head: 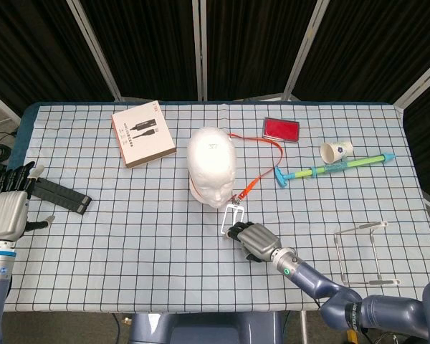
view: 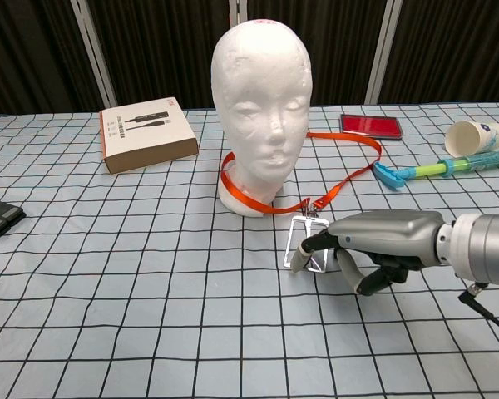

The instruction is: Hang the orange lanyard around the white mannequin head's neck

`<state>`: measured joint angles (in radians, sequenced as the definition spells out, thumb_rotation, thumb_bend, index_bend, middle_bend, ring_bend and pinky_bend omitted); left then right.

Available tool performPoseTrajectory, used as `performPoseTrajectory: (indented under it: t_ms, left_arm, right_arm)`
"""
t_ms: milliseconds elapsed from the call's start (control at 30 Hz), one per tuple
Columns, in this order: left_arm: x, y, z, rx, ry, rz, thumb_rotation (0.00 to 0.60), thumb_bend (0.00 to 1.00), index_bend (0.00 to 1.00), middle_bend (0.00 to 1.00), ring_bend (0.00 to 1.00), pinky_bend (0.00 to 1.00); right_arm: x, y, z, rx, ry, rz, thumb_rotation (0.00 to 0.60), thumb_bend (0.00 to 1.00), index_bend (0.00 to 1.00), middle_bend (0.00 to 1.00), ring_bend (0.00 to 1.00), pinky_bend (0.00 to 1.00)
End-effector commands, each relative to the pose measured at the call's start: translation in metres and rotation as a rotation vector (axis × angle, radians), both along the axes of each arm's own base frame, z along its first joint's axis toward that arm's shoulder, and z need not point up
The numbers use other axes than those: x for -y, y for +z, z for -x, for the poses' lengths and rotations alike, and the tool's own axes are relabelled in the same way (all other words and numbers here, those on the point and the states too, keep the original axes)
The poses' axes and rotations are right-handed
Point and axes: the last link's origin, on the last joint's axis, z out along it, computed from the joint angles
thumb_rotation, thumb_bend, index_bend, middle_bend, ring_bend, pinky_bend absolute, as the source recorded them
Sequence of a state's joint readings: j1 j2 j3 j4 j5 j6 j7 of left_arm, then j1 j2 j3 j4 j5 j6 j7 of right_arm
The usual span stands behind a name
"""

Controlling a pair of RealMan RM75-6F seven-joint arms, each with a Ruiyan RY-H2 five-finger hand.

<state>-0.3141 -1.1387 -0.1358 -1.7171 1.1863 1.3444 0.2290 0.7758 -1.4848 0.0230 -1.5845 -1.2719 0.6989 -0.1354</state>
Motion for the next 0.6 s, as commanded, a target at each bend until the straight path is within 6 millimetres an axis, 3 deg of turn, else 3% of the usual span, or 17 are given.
performPoseTrajectory:
  t_ms: [33, 600]
  left_arm:
    - [0.000, 0.000, 0.000, 0.001, 0.001, 0.000, 0.600, 0.00, 0.00, 0.00, 0.00, 0.00]
    - [0.000, -0.002, -0.001, -0.003, 0.000, 0.005, 0.600, 0.00, 0.00, 0.00, 0.00, 0.00]
  right_arm:
    - [-0.006, 0.001, 0.000, -0.012, 0.014, -0.019, 0.600, 1.00, 0.25, 0.21, 0.13, 0.24]
    - [-0.038, 0.006, -0.002, -0.030, 0.082, -0.113, 0.600, 1.00, 0.26, 0.22, 0.13, 0.25]
